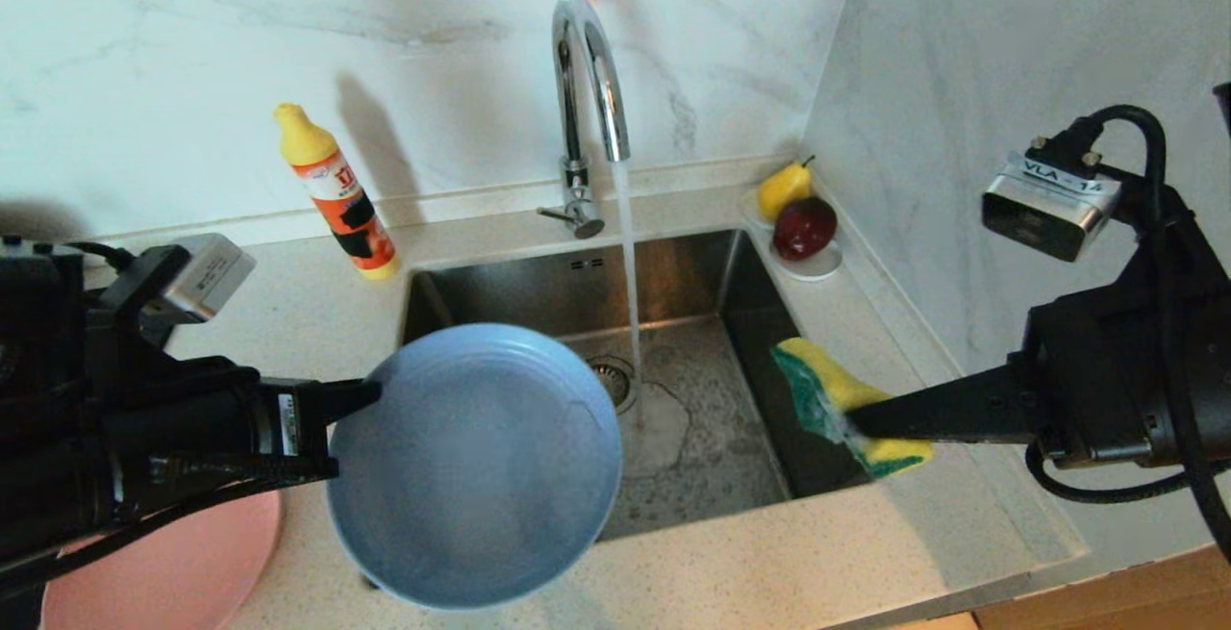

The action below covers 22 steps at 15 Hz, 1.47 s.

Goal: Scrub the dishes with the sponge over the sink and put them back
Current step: Wipe the plate

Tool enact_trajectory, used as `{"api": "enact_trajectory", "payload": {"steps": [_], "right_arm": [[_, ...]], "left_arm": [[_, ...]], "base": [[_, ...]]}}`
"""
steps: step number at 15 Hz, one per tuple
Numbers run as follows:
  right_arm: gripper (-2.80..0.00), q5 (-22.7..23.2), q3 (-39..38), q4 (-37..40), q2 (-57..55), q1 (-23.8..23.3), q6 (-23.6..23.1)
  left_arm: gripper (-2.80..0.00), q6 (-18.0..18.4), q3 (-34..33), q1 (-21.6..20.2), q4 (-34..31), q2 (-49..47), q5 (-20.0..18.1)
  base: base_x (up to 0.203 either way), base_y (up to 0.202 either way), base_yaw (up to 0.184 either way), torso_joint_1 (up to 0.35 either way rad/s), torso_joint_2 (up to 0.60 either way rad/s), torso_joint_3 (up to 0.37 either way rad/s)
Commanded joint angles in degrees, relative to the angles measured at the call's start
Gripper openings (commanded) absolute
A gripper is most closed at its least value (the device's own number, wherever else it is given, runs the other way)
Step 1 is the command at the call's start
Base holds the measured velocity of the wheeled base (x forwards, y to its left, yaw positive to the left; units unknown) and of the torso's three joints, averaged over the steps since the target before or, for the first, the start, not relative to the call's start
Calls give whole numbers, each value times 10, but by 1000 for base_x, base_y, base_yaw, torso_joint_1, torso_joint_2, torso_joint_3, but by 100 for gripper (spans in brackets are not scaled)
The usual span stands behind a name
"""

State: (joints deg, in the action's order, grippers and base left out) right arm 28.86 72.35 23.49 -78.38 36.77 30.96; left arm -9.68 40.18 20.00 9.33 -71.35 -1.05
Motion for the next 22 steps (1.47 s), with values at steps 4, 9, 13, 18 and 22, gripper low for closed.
{"api": "enact_trajectory", "payload": {"steps": [4,9,13,18,22], "right_arm": [[-280,2,68,23,-73,51,4],[-280,-2,117,44,-135,93,6],[-280,-12,148,45,-167,111,7],[-280,-21,156,45,-215,132,5],[-280,-22,194,66,-235,160,6]], "left_arm": [[-280,56,-78,41,178,-3,-1],[-280,79,-78,83,238,-22,0],[-280,97,-79,93,258,-46,0],[-280,121,-69,96,316,-86,9],[-280,129,-68,95,336,-101,17]], "base": [[0,0,0,0,0,0],[0,0,0,0,0,0],[0,0,0,0,0,0],[0,0,0,0,0,0],[0,0,0,0,0,0]]}}
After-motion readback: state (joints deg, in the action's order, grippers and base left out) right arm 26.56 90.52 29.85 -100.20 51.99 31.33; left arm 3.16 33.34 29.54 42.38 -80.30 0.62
